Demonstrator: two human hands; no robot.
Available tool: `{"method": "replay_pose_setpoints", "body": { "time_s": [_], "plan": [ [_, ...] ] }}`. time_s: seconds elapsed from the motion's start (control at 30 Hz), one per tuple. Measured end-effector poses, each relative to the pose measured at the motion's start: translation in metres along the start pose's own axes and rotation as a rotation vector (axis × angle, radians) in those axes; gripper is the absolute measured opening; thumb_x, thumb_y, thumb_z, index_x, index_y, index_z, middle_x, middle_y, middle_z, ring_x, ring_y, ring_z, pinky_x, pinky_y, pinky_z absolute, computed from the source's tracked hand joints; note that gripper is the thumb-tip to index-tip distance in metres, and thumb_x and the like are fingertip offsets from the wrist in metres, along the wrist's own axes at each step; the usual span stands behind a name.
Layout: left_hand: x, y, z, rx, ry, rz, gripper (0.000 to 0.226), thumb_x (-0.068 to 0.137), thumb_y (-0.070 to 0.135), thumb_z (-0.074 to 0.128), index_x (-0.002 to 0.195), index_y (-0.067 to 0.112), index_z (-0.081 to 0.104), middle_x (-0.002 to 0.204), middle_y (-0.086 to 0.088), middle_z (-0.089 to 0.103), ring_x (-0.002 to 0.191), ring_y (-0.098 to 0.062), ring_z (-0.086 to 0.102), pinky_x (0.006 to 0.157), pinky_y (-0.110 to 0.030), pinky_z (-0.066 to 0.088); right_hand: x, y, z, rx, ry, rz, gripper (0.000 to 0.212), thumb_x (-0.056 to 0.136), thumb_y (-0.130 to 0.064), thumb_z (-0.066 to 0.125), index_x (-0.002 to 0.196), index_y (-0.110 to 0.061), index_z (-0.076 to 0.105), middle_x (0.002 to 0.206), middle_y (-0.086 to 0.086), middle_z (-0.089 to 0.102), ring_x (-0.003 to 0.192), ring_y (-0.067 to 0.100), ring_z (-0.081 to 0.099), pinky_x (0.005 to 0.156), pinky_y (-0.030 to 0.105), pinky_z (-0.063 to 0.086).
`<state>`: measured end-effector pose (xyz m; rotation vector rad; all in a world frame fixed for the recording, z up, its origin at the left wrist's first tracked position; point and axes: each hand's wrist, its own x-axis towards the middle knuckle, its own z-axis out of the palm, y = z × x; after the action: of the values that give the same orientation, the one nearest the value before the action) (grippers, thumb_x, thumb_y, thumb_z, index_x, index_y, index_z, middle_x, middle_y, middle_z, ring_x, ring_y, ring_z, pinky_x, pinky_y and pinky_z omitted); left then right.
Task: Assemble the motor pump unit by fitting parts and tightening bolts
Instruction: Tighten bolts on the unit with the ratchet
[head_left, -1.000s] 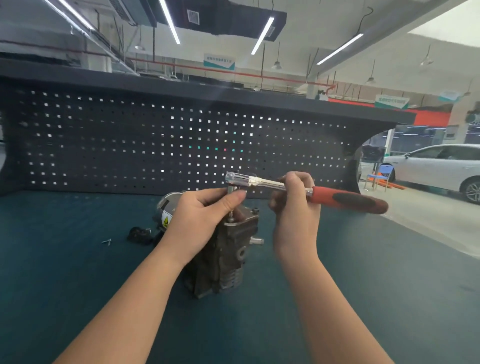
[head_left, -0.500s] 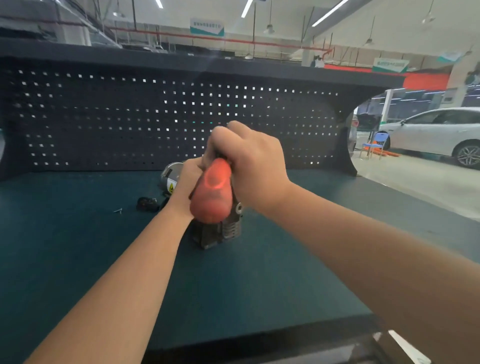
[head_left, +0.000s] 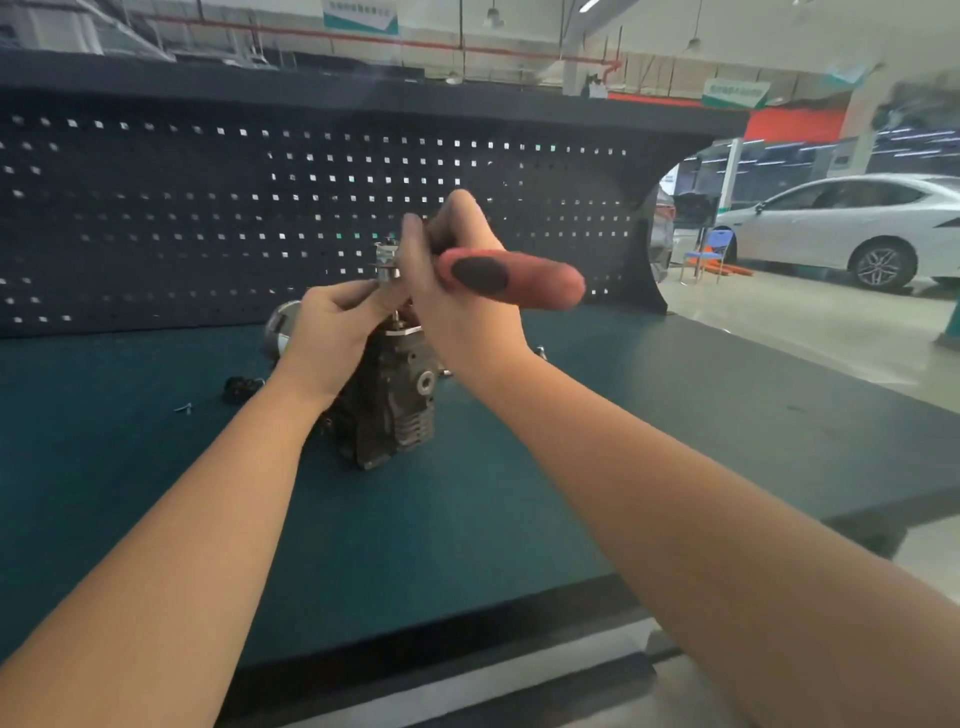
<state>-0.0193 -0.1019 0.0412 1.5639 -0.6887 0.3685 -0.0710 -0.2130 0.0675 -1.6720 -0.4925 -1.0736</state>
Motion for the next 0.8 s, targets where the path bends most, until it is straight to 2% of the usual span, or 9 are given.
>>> {"method": "replay_pose_setpoints", "body": {
  "time_s": [0.1, 0.2, 0.27, 0.43, 0.53, 0.63, 0.67, 0.73, 0.8],
  "plan": [
    [-0.001, 0.000, 0.001, -0.050, 0.002, 0.018, 0.021, 0.093, 0.025, 0.062, 0.078, 0.019, 0.076, 0.071, 0.009, 0.074, 0.068, -0.004, 0.067, 0.064, -0.015, 0.050, 0.006, 0.012, -0.014, 0.180, 0.081, 0.206, 0.032, 0.090, -0.022, 0.059, 0.066, -0.024, 0.038, 0.048, -0.015, 0.045, 0.045, 0.004, 0.042, 0.048, 0.018, 0.038],
    [-0.001, -0.003, 0.000, -0.017, 0.007, 0.016, 0.025, 0.093, 0.030, 0.062, 0.074, 0.025, 0.078, 0.077, 0.007, 0.076, 0.072, -0.005, 0.070, 0.064, -0.014, 0.051, 0.013, 0.020, -0.027, 0.382, -0.011, 0.486, 0.026, 0.091, -0.022, 0.063, 0.072, -0.017, 0.046, 0.053, -0.003, 0.053, 0.044, 0.013, 0.048, 0.052, 0.026, 0.041],
    [0.000, -0.004, 0.000, 0.001, 0.016, 0.014, 0.023, 0.091, 0.033, 0.063, 0.075, 0.027, 0.079, 0.079, 0.007, 0.076, 0.074, -0.006, 0.070, 0.066, -0.015, 0.052, 0.016, 0.020, -0.031, 0.432, -0.041, 0.503, 0.030, 0.091, -0.019, 0.064, 0.069, -0.017, 0.043, 0.059, 0.003, 0.055, 0.046, 0.014, 0.049, 0.052, 0.026, 0.042],
    [-0.002, 0.000, 0.002, -0.011, 0.021, 0.032, 0.021, 0.082, 0.040, 0.065, 0.073, 0.027, 0.078, 0.074, 0.008, 0.075, 0.070, -0.003, 0.067, 0.066, -0.014, 0.049, 0.010, 0.004, -0.024, 0.026, -0.068, 0.050, 0.040, 0.088, -0.016, 0.059, 0.063, -0.026, 0.029, 0.052, -0.015, 0.036, 0.049, 0.002, 0.032, 0.047, 0.018, 0.031],
    [-0.003, 0.003, 0.001, 0.046, 0.044, 0.054, 0.029, 0.092, 0.018, 0.061, 0.068, 0.026, 0.075, 0.067, 0.018, 0.070, 0.065, 0.007, 0.062, 0.062, -0.010, 0.046, 0.004, -0.008, -0.018, -0.344, -0.132, -0.204, 0.038, 0.081, -0.014, 0.058, 0.064, -0.029, 0.027, 0.062, -0.012, 0.043, 0.057, 0.007, 0.040, 0.051, 0.029, 0.037],
    [-0.005, 0.005, 0.001, 0.173, 0.079, 0.065, 0.032, 0.096, -0.003, 0.048, 0.079, 0.021, 0.059, 0.064, 0.028, 0.062, 0.067, 0.014, 0.056, 0.062, -0.005, 0.044, 0.003, -0.023, -0.004, -0.598, -0.140, -0.351, 0.022, 0.070, -0.007, 0.060, 0.069, -0.022, 0.044, 0.071, 0.000, 0.053, 0.057, 0.025, 0.048, 0.045, 0.031, 0.039],
    [-0.005, 0.005, 0.000, 0.200, 0.088, 0.039, 0.024, 0.096, -0.003, 0.047, 0.090, 0.017, 0.059, 0.074, 0.024, 0.064, 0.076, 0.011, 0.057, 0.073, -0.010, 0.049, 0.003, -0.026, 0.001, -0.626, -0.140, -0.391, 0.016, 0.068, -0.005, 0.060, 0.072, -0.017, 0.051, 0.069, 0.004, 0.054, 0.053, 0.027, 0.046, 0.043, 0.028, 0.032],
    [-0.003, 0.002, -0.003, 0.285, 0.093, -0.049, 0.015, 0.097, -0.002, 0.046, 0.100, 0.009, 0.056, 0.094, -0.002, 0.062, 0.098, -0.013, 0.056, 0.095, -0.039, 0.048, 0.004, -0.031, 0.011, -0.692, -0.160, -0.441, 0.013, 0.068, -0.004, 0.063, 0.075, -0.013, 0.058, 0.066, 0.006, 0.052, 0.048, 0.028, 0.041, 0.042, 0.023, 0.020],
    [-0.003, 0.001, -0.004, 0.371, 0.100, -0.088, 0.020, 0.095, -0.004, 0.047, 0.083, 0.011, 0.051, 0.083, -0.010, 0.053, 0.091, -0.024, 0.048, 0.083, -0.044, 0.046, 0.006, -0.031, 0.020, -0.790, -0.191, -0.464, 0.014, 0.070, -0.009, 0.069, 0.078, -0.016, 0.060, 0.064, 0.002, 0.046, 0.047, 0.025, 0.040, 0.044, 0.022, 0.016]
  ]
}}
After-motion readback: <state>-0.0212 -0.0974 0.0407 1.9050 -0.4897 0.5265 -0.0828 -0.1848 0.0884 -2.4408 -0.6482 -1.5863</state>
